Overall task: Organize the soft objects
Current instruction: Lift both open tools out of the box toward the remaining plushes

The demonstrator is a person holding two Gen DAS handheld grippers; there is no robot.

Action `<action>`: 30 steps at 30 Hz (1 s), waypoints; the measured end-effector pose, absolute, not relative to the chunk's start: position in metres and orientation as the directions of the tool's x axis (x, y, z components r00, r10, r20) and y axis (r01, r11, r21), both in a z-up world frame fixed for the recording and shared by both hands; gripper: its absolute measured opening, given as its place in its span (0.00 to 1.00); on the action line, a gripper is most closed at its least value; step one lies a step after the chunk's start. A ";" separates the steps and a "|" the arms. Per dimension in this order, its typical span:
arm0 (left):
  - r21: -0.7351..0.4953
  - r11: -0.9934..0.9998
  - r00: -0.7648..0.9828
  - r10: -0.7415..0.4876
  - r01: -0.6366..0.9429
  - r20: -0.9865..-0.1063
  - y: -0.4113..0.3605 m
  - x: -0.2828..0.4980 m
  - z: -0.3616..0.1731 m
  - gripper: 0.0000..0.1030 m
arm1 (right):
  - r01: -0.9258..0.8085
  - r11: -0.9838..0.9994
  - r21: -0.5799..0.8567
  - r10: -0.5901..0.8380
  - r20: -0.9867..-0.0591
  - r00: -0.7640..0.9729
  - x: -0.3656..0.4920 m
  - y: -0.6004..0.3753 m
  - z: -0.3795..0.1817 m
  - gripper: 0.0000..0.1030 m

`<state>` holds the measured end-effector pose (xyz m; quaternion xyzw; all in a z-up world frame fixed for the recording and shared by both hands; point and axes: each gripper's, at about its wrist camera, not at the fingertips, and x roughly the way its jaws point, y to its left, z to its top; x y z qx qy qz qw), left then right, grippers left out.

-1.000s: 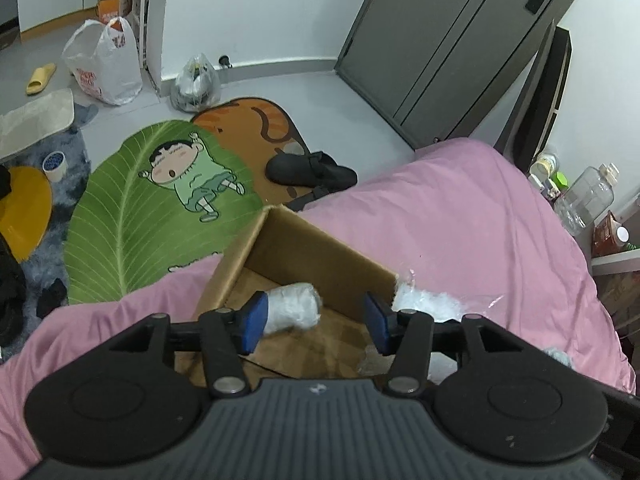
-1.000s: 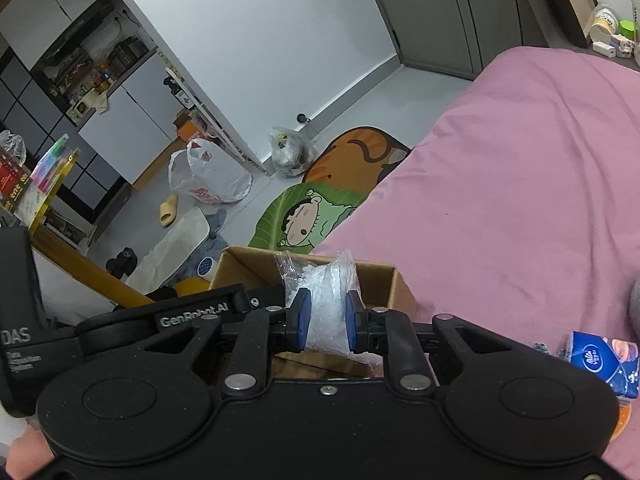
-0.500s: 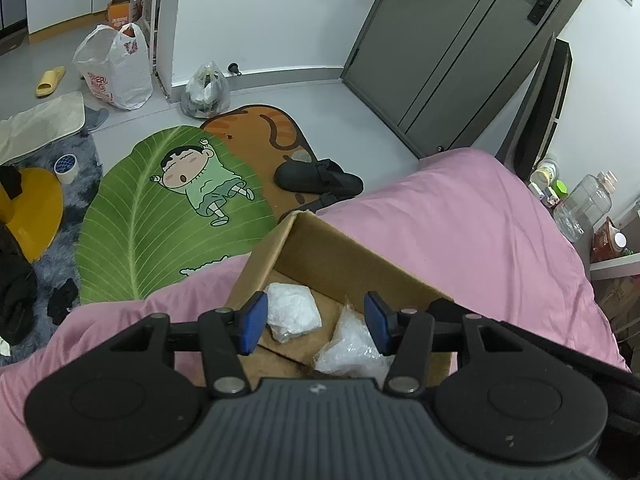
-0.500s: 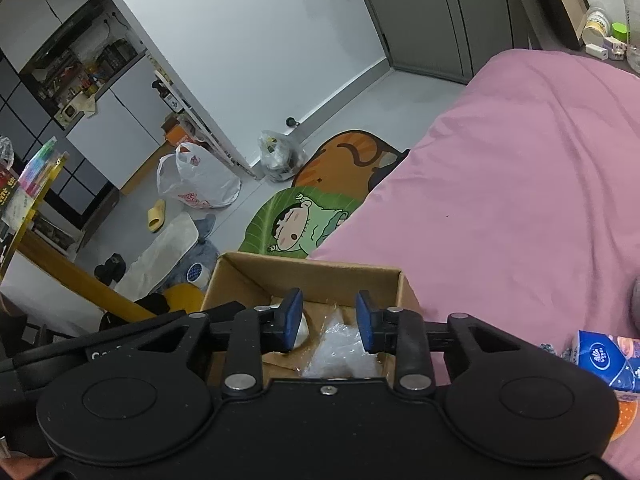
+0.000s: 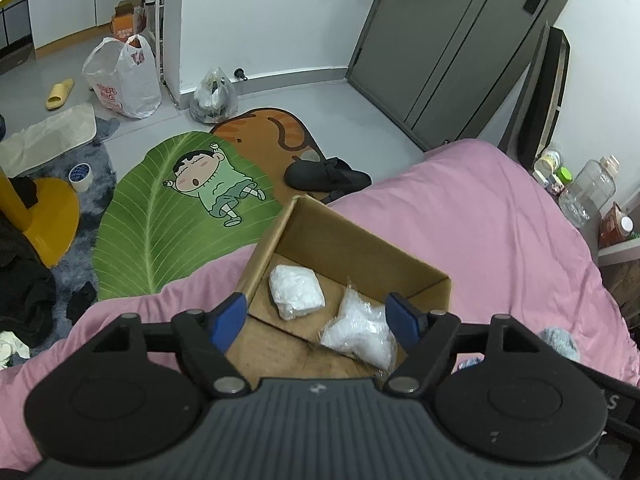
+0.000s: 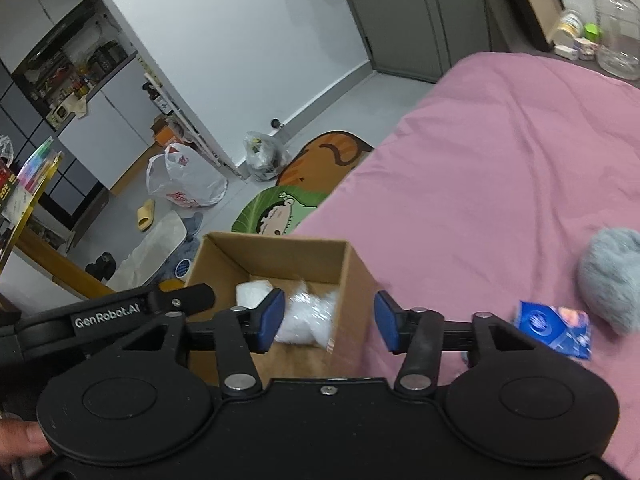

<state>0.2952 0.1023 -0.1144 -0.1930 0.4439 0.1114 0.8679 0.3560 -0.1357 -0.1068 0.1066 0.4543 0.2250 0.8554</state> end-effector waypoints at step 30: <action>-0.177 0.949 0.552 -0.003 -0.261 -0.834 -0.014 0.258 -0.106 0.78 | -0.170 0.896 0.411 0.437 -0.742 0.508 0.323 -0.267 -0.118 0.93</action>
